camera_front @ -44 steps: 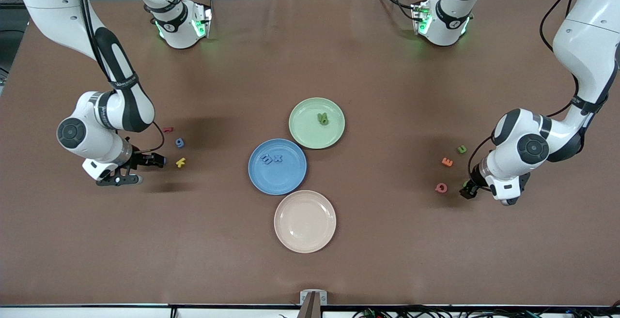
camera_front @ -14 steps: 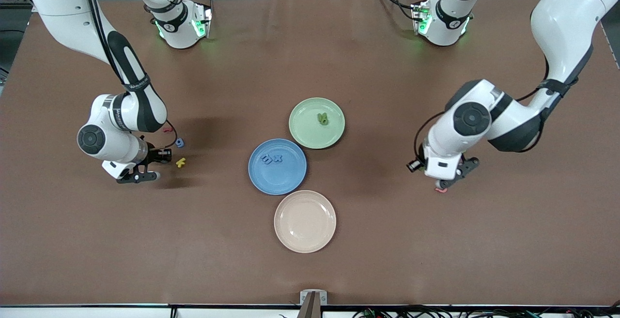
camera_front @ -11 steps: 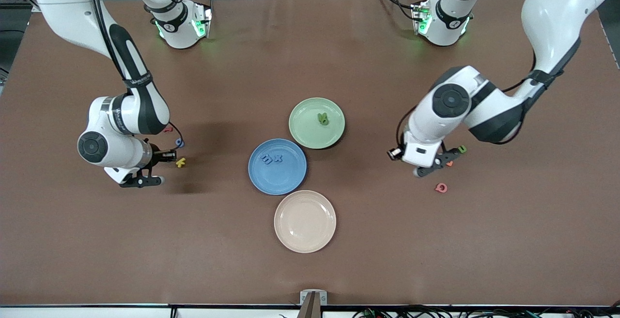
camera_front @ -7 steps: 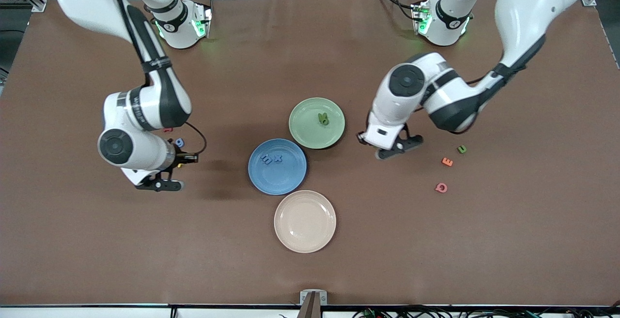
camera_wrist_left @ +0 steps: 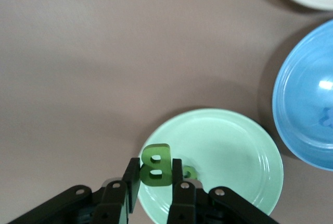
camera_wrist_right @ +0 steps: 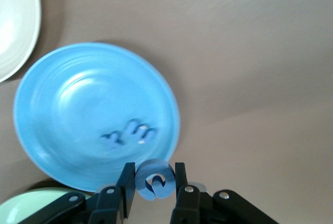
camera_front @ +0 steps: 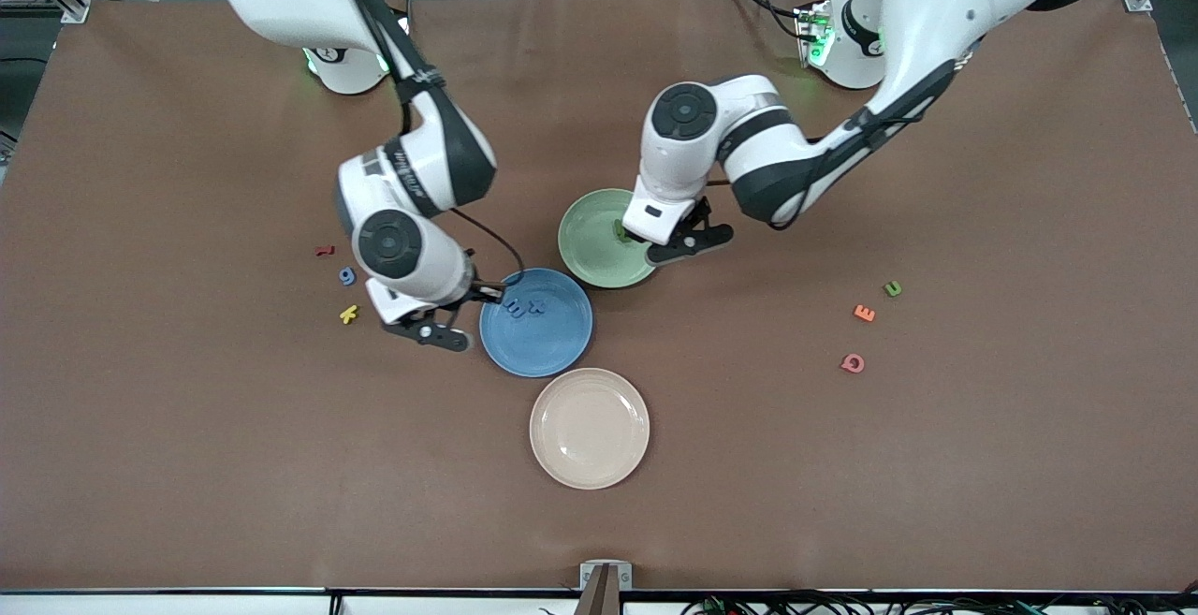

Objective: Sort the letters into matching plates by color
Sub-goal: 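Drop the B onto the green plate while the right gripper drops the c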

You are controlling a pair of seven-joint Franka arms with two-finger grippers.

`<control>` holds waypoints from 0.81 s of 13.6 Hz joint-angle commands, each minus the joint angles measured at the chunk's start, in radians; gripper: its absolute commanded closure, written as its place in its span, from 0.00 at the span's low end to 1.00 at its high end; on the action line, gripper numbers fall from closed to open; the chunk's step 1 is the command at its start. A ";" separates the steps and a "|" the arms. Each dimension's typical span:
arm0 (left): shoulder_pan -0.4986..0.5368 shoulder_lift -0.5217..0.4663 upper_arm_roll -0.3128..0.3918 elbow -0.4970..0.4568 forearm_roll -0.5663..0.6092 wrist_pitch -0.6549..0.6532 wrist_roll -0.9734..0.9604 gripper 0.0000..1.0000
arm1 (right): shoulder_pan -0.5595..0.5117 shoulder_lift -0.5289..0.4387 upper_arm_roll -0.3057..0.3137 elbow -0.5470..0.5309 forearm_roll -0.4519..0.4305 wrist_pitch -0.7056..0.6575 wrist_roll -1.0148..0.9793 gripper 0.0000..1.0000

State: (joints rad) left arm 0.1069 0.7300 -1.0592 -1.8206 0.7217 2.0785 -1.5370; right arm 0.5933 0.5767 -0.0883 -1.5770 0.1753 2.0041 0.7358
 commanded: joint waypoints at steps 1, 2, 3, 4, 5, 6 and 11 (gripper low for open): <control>-0.069 0.020 0.047 0.000 -0.001 0.044 -0.086 1.00 | 0.026 0.104 -0.011 0.118 0.030 0.022 0.060 0.83; -0.070 0.037 0.047 -0.002 -0.004 0.046 -0.116 1.00 | 0.034 0.120 -0.011 0.120 0.033 0.065 0.074 0.83; -0.076 0.051 0.047 -0.003 -0.008 0.046 -0.142 1.00 | 0.042 0.129 -0.011 0.120 0.035 0.102 0.077 0.83; -0.087 0.058 0.047 -0.003 -0.008 0.046 -0.155 1.00 | 0.052 0.143 -0.011 0.121 0.035 0.128 0.077 0.84; -0.101 0.060 0.048 -0.003 -0.010 0.048 -0.163 1.00 | 0.063 0.155 -0.011 0.123 0.035 0.149 0.079 0.85; -0.105 0.069 0.054 -0.003 -0.010 0.048 -0.167 1.00 | 0.071 0.167 -0.011 0.124 0.036 0.175 0.080 0.85; -0.139 0.094 0.106 0.004 -0.002 0.092 -0.167 0.96 | 0.112 0.219 -0.010 0.143 0.035 0.262 0.159 0.85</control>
State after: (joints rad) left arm -0.0025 0.8189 -0.9854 -1.8243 0.7207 2.1515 -1.6934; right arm 0.6859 0.7661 -0.0886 -1.4731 0.1970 2.2664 0.8624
